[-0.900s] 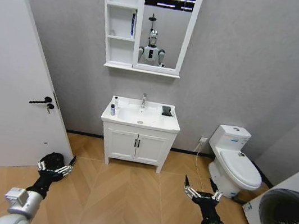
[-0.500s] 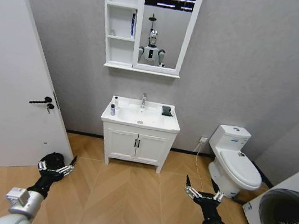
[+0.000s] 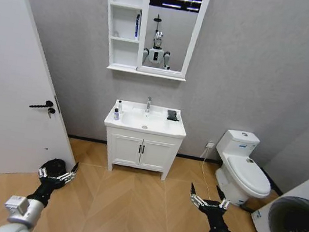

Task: Move facial cleanser and shampoo from washbasin to cabinet, then wipe washbasin with towel.

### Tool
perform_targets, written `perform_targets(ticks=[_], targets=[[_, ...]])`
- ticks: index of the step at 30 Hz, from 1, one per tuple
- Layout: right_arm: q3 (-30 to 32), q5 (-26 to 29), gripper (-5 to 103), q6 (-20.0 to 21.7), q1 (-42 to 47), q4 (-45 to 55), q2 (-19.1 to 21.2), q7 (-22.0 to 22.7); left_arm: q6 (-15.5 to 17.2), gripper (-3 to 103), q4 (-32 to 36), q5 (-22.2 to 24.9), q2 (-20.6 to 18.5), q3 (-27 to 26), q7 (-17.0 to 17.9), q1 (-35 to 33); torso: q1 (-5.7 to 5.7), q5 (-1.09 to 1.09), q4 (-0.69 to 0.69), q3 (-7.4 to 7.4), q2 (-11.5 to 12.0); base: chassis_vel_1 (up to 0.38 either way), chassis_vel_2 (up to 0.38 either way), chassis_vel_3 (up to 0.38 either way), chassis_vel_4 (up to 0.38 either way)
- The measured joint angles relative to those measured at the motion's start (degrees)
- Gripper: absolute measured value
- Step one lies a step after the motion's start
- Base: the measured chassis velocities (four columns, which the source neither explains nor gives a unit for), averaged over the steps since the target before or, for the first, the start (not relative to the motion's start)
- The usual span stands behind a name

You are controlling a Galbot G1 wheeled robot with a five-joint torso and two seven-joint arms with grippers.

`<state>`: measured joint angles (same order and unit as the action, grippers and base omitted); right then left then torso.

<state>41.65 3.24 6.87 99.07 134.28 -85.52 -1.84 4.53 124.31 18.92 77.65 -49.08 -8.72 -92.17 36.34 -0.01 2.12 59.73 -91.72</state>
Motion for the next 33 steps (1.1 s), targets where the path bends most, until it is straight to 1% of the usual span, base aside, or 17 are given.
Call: perform_targets(ticks=[2,6,12,14,17,20,21,23,24,26,27,28,29,30,31,32,33], targets=[[0.05,0.06,100,-0.08,0.0,-0.05,0.0,-0.01,-0.08,100,-0.05,0.0,0.02,-0.1,0.0,-0.02,0.0,0.01,0.01,0.0,0.0,-0.156,0.177,0.173,-0.19],[0.29,0.22,100,-0.52,0.05,-0.3,0.01,0.01,-0.15,100,-0.13,0.06,0.02,-0.4,-0.08,-0.03,0.02,0.01,-0.02,0.0,0.01,-0.231,0.2,0.226,-0.198],[0.3,0.23,100,-0.89,0.25,-0.55,-0.04,0.08,-0.15,100,-0.19,0.06,0.18,-0.33,-0.09,-0.02,0.02,0.01,0.01,0.0,0.01,-0.258,0.251,0.262,-0.259],[0.31,0.24,100,-0.97,0.42,-0.62,-0.04,0.1,-0.16,100,-0.23,0.04,0.24,-0.17,-0.08,0.01,0.02,0.0,-0.02,0.0,0.0,-0.262,0.273,0.274,-0.298],[0.35,0.23,100,-1.2,0.67,-0.77,-0.03,0.11,-0.16,100,-0.32,-0.02,0.38,-0.04,-0.07,0.04,0.03,0.03,0.01,0.01,0.01,-0.316,0.325,0.31,-0.328],[0.4,0.23,100,-1.47,0.89,-0.92,-0.04,0.13,-0.2,100,-0.46,-0.05,0.45,0.0,-0.08,0.04,0.01,-0.02,-0.03,0.0,0.0,-0.344,0.343,0.348,-0.367],[0.4,0.23,100,-1.54,0.89,-1.04,-0.03,0.13,-0.29,100,-0.56,-0.06,0.48,0.01,-0.08,0.03,0.03,0.03,0.02,0.01,0.02,-0.35,0.359,0.341,-0.378],[0.35,0.21,100,-1.58,0.86,-1.11,-0.08,0.13,-0.33,100,-0.64,-0.07,0.48,0.01,-0.08,0.03,0.06,0.04,0.02,0.02,0.03,-0.35,0.373,0.364,-0.358],[0.27,0.17,100,-1.6,0.83,-1.11,-0.14,0.13,-0.34,100,-0.71,-0.07,0.48,0.01,-0.08,0.03,0.04,-0.04,-0.01,0.01,0.02,-0.418,0.373,0.404,-0.386],[0.18,0.12,100,-1.61,0.81,-1.12,-0.18,0.14,-0.39,100,-0.8,-0.08,0.49,0.02,-0.1,0.03,0.02,-0.01,-0.03,0.0,0.0,-0.382,0.375,0.404,-0.37],[0.07,0.08,100,-1.61,0.7,-1.16,-0.18,0.13,-0.43,100,-0.86,-0.07,0.53,0.01,-0.09,0.03,0.05,0.08,0.06,0.02,0.03,-0.382,0.361,0.357,-0.37],[0.03,-0.03,100,-1.6,0.69,-1.18,-0.22,0.13,-0.5,100,-0.94,-0.08,0.55,0.03,-0.09,0.04,0.07,0.03,0.0,0.02,0.03,-0.345,0.361,0.357,-0.346],[0.01,-0.12,100,-1.61,0.69,-1.18,-0.24,0.13,-0.52,100,-1.11,-0.07,0.61,0.06,-0.1,0.04,0.03,-0.07,-0.03,0.0,0.02,-0.395,0.326,0.357,-0.349],[0.01,-0.12,100,-1.61,0.69,-1.18,-0.24,0.13,-0.52,100,-1.11,-0.07,0.61,0.06,-0.1,0.04,0.03,-0.07,-0.03,0.0,0.02,-0.395,0.326,0.357,-0.349],[0.0,-0.18,100,-1.61,0.72,-1.18,-0.24,0.14,-0.56,100,-1.15,-0.08,0.66,0.08,-0.1,0.04,0.01,-0.05,-0.05,-0.01,0.0,-0.395,0.374,0.364,-0.349],[-0.04,-0.25,100,-1.6,0.65,-1.24,-0.21,0.13,-0.67,100,-1.21,-0.08,0.78,0.07,-0.11,0.0,0.01,0.08,0.05,0.01,0.02,-0.337,0.374,0.325,-0.356],[-0.04,-0.27,100,-1.61,0.6,-1.3,-0.21,0.16,-0.71,100,-1.23,-0.08,0.81,0.09,-0.11,-0.02,0.03,0.08,0.04,0.01,0.02,-0.337,0.365,0.325,-0.356]])
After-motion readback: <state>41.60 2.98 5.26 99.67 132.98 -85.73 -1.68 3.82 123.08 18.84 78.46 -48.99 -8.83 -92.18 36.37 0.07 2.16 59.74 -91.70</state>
